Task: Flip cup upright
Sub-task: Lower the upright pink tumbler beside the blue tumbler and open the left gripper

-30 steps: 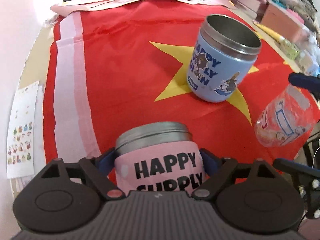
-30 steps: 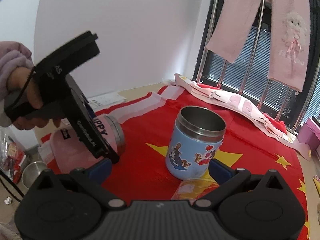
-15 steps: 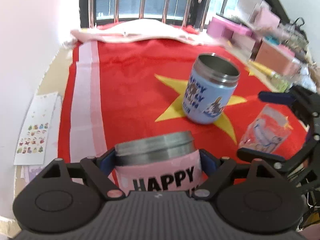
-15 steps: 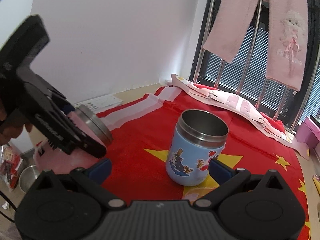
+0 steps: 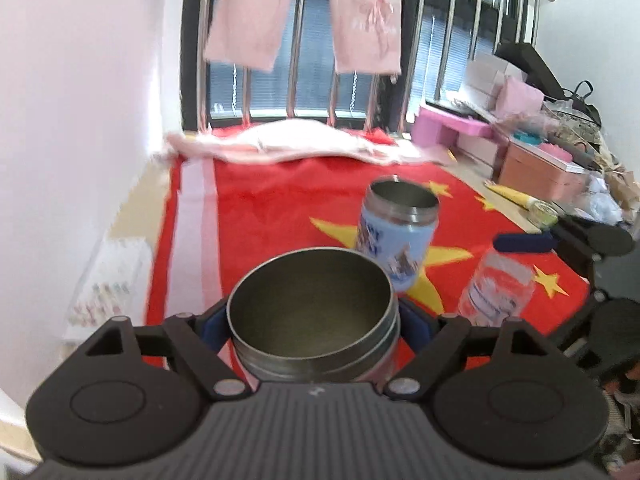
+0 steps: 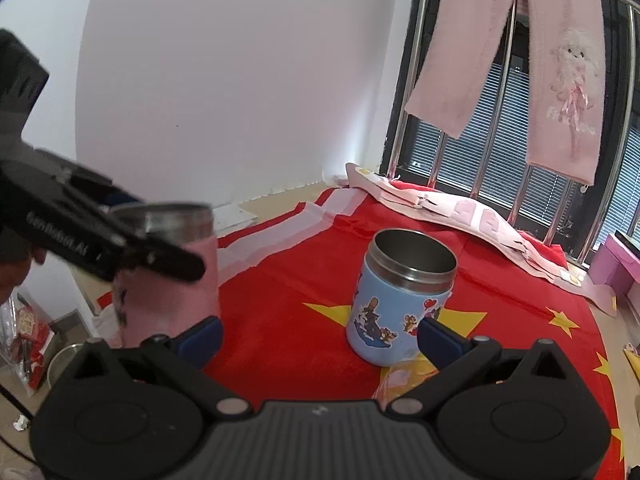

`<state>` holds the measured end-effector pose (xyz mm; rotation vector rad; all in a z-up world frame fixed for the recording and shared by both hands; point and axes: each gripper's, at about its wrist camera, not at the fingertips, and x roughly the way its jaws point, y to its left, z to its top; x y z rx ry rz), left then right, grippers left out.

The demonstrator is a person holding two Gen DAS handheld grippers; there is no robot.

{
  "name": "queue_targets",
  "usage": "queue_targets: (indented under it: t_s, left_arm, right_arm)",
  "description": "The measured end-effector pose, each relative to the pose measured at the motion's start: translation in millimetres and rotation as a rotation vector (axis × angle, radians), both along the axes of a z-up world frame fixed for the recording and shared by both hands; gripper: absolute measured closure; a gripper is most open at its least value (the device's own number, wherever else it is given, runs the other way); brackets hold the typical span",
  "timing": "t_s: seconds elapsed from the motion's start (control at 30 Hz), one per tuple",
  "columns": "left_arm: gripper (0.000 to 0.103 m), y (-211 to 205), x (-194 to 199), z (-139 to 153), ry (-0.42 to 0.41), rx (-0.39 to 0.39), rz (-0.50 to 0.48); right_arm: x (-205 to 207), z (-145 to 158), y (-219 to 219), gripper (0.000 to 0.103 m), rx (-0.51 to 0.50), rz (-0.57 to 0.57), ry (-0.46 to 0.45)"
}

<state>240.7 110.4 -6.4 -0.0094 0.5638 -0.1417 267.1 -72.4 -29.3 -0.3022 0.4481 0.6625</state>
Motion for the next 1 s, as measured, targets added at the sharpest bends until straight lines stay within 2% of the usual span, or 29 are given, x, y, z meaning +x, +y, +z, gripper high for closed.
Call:
queue_targets:
  t_s: [0.17,0.3,0.4,0.53,0.63,0.67,0.73,1.0]
  left_arm:
    - [0.018,-8,16,3,-0.083,0.106,0.045]
    - [0.018,-14,34,-16,-0.104,0.157,0.07]
    - [0.017,-12,48,-36,-0.039,0.138,0.058]
    - [0.017,-16,52,-39,-0.044,0.157,0.055]
    - [0.014,-12,51,-38,-0.048,0.141,0.053]
    - [0.012,-10,48,-36,-0.056,0.133,0.054]
    - [0.0,-7,36,-28,-0.099,0.112,0.07]
    - [0.0,-4,-54,1,-0.3,0.076,0.19]
  right_arm:
    - [-5,3,-5,0.0,0.011,-0.02,-0.022]
    - [-2,2,-9,0.0,0.022,-0.059,-0.025]
    - [2,-2,-8,0.0,0.018,-0.071,-0.012]
    - [4,-6,-6,0.0,0.014,-0.071,-0.007]
    - [2,-6,-7,0.0,0.021,-0.075,-0.009]
    - [0,-6,-7,0.0,0.028,-0.078,-0.014]
    - [-5,-4,-9,0.0,0.041,-0.082,-0.022]
    - [-53,7,-26,0.0,0.164,-0.128,-0.078]
